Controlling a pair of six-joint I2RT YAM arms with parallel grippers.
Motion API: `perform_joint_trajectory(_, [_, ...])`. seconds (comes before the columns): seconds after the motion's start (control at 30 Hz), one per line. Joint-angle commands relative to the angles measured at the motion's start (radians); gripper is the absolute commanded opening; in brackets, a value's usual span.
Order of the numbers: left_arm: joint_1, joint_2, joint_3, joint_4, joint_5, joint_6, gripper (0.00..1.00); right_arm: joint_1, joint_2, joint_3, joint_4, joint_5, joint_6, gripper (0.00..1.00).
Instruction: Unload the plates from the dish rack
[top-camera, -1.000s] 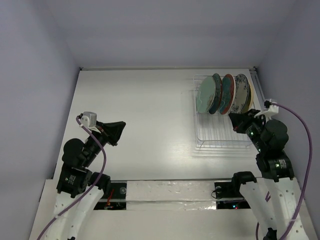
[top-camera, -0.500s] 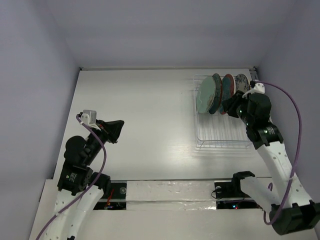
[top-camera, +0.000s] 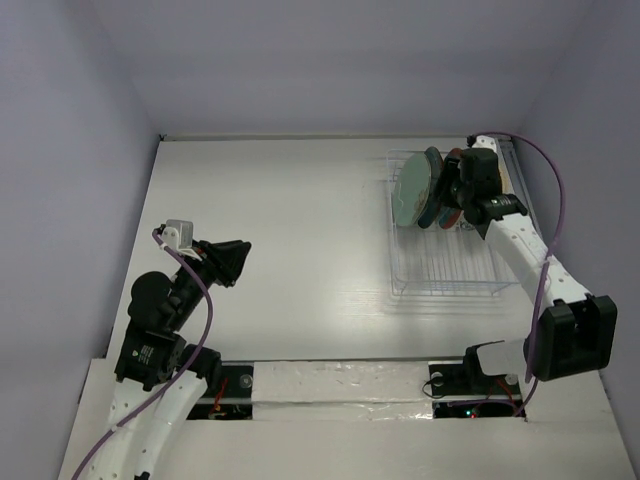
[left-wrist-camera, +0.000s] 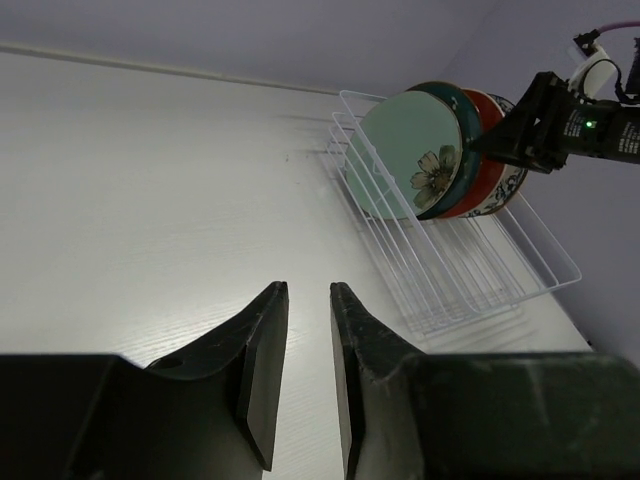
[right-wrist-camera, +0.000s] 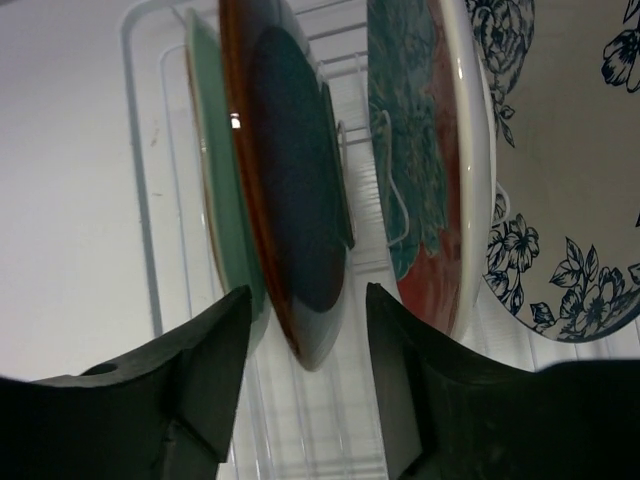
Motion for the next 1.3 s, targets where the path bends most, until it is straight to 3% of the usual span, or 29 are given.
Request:
perform_joint_trajectory(0.0, [-0.003, 0.009, -0.001, 0.039, 0.020, 0.002, 0.21, 0.006, 0.029, 0.069, 0.051, 0.081, -0.019, 0.53])
perform_joint_trajectory(0.2, [-0.003, 0.006, -0.001, 0.038, 0.021, 0.002, 0.24, 0.015, 0.137, 0.125, 0.038, 0.163, -0.013, 0.45])
perform_joint_trajectory(0.4, [-0.003, 0.007, -0.001, 0.041, 0.023, 0.002, 0.27, 0.065, 0.236, 0.197, 0.000, 0.301, -0.031, 0.44])
perform_joint_trajectory(0.57, [-0.003, 0.006, -0.001, 0.038, 0.020, 0.002, 0.27, 0.101, 0.271, 0.234, -0.032, 0.412, -0.034, 0.24])
perform_joint_trajectory(0.7, [-0.003, 0.009, -0.001, 0.039, 0.021, 0.002, 0.28, 0.124, 0.251, 0.252, -0.040, 0.482, -0.043, 0.01])
perform_joint_trajectory(1.07, [-0.003, 0.009, -0.003, 0.044, 0.031, 0.002, 0.29, 0.222, 0.148, 0.464, -0.123, 0.651, -0.169, 0.00])
perform_joint_trajectory(1.27, [-0.003, 0.010, -0.003, 0.042, 0.032, 0.002, 0.31, 0.283, 0.055, 0.596, -0.253, 0.706, -0.180, 0.00])
